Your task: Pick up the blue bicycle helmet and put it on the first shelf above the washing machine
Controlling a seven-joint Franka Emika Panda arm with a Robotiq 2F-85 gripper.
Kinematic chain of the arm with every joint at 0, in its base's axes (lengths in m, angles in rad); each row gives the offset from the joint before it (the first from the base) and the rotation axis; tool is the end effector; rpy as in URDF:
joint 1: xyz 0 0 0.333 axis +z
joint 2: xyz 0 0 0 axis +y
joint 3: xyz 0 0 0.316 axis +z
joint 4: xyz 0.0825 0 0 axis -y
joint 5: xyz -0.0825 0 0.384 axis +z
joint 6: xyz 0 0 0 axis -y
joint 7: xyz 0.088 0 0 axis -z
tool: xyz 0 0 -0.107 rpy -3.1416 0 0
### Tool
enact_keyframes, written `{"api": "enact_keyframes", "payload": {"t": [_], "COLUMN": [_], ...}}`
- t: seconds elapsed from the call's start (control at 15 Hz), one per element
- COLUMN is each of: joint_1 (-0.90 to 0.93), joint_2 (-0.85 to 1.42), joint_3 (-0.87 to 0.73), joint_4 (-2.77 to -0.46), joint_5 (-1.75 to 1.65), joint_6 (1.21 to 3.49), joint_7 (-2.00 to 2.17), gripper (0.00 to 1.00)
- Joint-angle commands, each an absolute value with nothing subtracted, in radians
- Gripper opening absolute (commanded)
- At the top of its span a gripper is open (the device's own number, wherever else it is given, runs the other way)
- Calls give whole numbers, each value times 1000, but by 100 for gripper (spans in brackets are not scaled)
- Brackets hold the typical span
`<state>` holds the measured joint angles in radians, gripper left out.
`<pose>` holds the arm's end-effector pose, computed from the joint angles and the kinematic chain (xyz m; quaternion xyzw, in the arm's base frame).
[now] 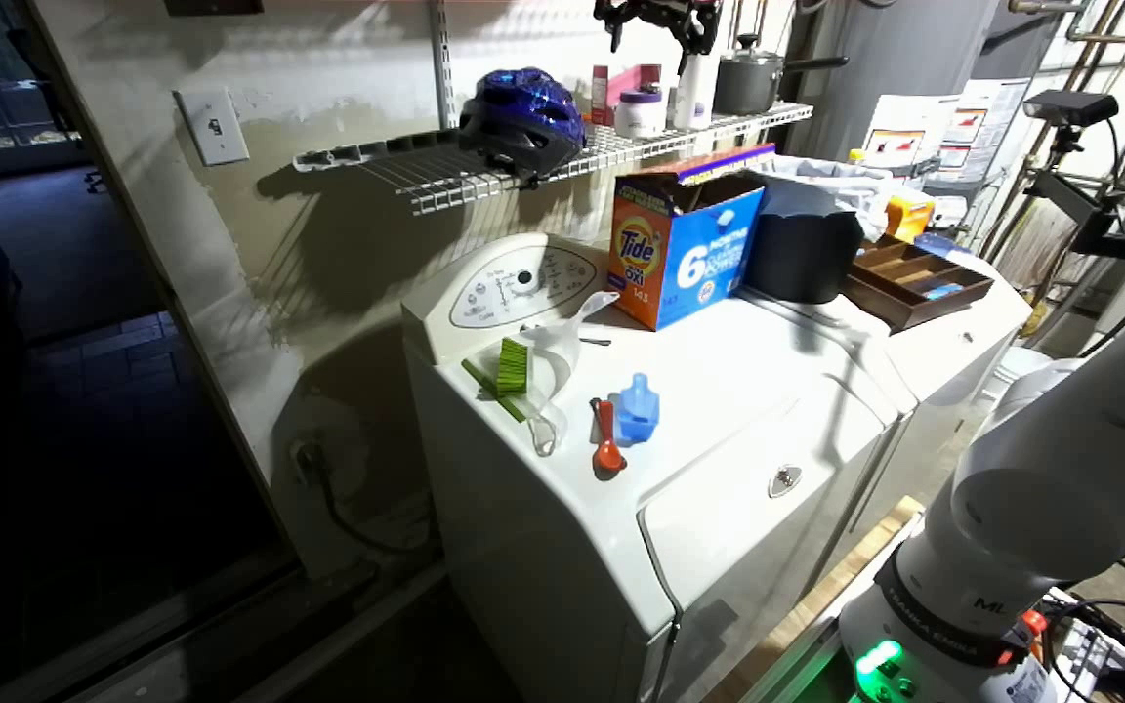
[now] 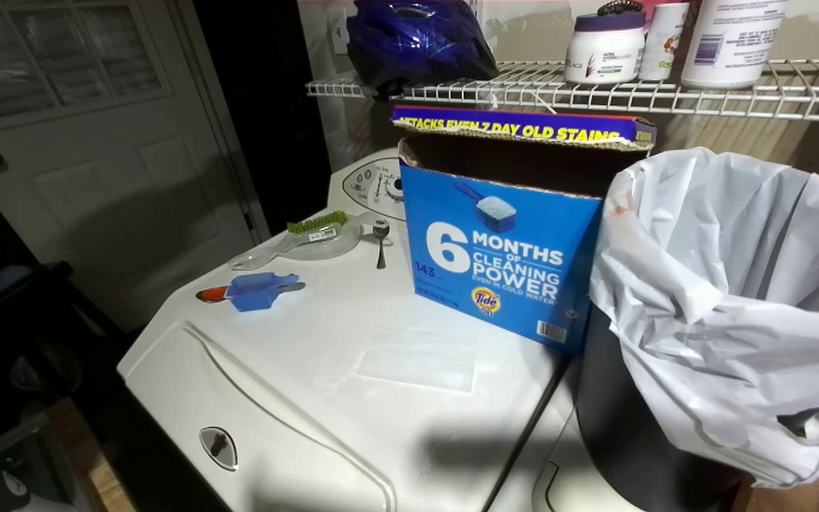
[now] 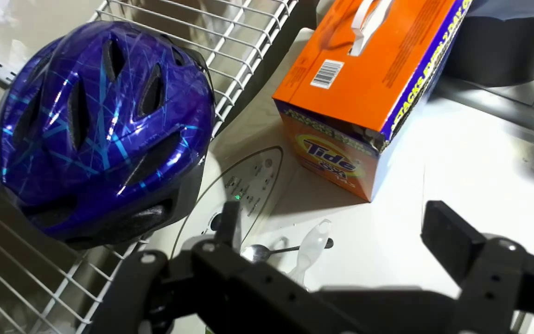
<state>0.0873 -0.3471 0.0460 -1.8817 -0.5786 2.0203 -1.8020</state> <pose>0.4777 0.0366 0.7108 0.4778 0.7980 -0.0583 0.3626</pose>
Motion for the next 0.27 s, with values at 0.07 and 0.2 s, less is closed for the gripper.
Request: {"api": "enact_keyframes", "payload": {"t": [0.07, 0.2], "joint_1": [84, 84], "joint_2": [-340, -338], "joint_3": [49, 49], "joint_4": [-1877, -1877], "joint_5": [-577, -577], "joint_6": [2017, 2017], "joint_7": [-1803, -1803], "gripper": [100, 100]}}
